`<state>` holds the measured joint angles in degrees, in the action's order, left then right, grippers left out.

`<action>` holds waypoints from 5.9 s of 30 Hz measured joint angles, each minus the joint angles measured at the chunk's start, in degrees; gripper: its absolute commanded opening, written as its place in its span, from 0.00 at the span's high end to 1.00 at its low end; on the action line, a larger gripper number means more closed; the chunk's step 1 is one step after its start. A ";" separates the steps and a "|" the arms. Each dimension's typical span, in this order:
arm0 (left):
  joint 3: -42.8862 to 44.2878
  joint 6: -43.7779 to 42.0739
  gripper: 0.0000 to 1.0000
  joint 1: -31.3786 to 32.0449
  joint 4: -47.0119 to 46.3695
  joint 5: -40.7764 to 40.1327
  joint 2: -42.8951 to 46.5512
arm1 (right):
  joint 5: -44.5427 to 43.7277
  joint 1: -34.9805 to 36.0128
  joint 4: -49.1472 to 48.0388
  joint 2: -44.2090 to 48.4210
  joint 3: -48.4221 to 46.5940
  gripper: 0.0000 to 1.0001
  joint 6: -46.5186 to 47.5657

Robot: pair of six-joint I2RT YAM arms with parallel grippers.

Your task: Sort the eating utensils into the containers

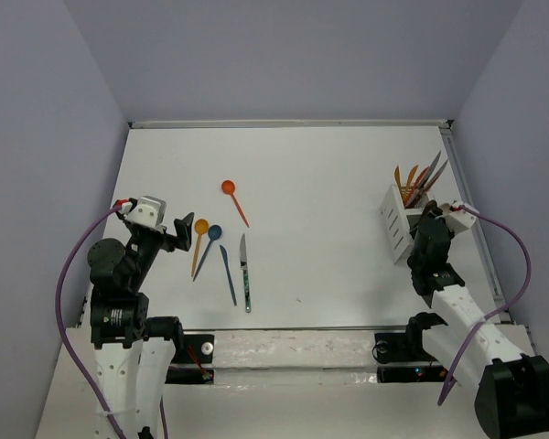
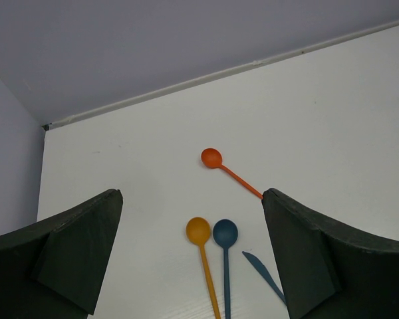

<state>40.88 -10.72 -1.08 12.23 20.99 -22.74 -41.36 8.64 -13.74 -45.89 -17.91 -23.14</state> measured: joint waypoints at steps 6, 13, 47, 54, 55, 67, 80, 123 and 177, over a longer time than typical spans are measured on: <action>0.00 0.00 0.01 0.00 0.00 0.00 0.00 | 0.11 0.00 1.73 0.61 -0.50 0.55 0.00; 0.00 0.02 0.01 0.00 0.00 0.02 0.00 | 0.79 0.00 18.03 2.95 -13.49 0.44 -0.63; 0.00 -0.79 0.01 -8.41 1.29 -1.97 -9.25 | 25.29 57.07 54.29 -61.88 -76.15 0.37 -7.04; 0.00 -0.81 0.01 -8.79 1.31 -1.92 -8.31 | 27.32 58.71 55.76 -76.26 -81.02 0.38 -9.75; -0.02 -0.81 0.01 -8.79 1.31 -1.90 -8.22 | 27.50 58.73 55.80 -77.40 -81.22 0.39 -9.92; -0.02 -0.85 0.01 -8.98 1.31 -0.79 -6.97 | 27.43 59.30 58.80 -81.15 -83.27 0.72 -11.76; -0.02 -1.05 0.01 -9.70 1.33 0.66 -6.32 | 24.94 59.19 51.01 -73.40 -69.75 1.00 -16.31; -0.02 -2.40 0.01 -10.75 2.21 5.60 -7.91 | -4.02 2.67 -20.33 -30.32 -21.62 1.00 17.03; -0.07 -2.34 0.01 -12.17 2.14 1.70 -8.24 | 40.35 38.75 46.58 -102.25 -118.55 0.30 16.90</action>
<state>40.82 -13.06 -13.26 14.37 22.70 -30.98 -1.02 47.40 32.84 -148.14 -136.46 -6.24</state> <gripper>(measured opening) 0.989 0.703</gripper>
